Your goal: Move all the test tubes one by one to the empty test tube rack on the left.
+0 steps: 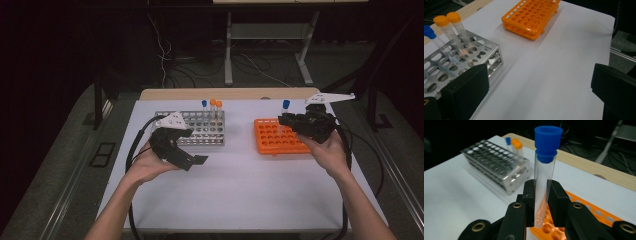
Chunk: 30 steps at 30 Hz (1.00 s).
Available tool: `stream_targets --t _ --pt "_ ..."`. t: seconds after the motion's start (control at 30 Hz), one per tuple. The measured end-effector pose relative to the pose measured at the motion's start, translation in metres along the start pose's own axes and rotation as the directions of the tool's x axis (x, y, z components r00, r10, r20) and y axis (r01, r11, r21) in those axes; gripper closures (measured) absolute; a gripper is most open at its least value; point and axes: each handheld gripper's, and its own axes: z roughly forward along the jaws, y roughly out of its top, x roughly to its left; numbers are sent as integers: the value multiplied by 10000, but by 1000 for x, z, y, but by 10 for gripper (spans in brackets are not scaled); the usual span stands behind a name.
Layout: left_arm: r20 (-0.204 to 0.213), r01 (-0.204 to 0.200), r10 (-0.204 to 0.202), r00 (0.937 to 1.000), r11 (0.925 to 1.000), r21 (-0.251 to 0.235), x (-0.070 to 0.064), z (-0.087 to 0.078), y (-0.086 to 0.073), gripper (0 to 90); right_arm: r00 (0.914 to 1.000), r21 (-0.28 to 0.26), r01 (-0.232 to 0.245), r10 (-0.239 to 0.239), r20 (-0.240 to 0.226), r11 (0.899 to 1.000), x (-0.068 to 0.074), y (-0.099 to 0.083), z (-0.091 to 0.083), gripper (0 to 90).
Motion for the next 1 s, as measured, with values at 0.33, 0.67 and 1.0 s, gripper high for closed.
stream_targets --t 0.33,0.67,1.0 --pt "272 -333 327 9991 9993 191 2 1 22 24 9931 182 667 -646 -976 9976 28 7 5 764" --pt "622 -677 661 9959 9974 246 7 4 44 63 9745 478 1277 -1164 -1917 9907 55 7 20 764" --pt "1140 -1060 1004 9884 9934 446 3 16 56 139 9495 727 1847 -1589 -2707 9801 80 4 36 764"
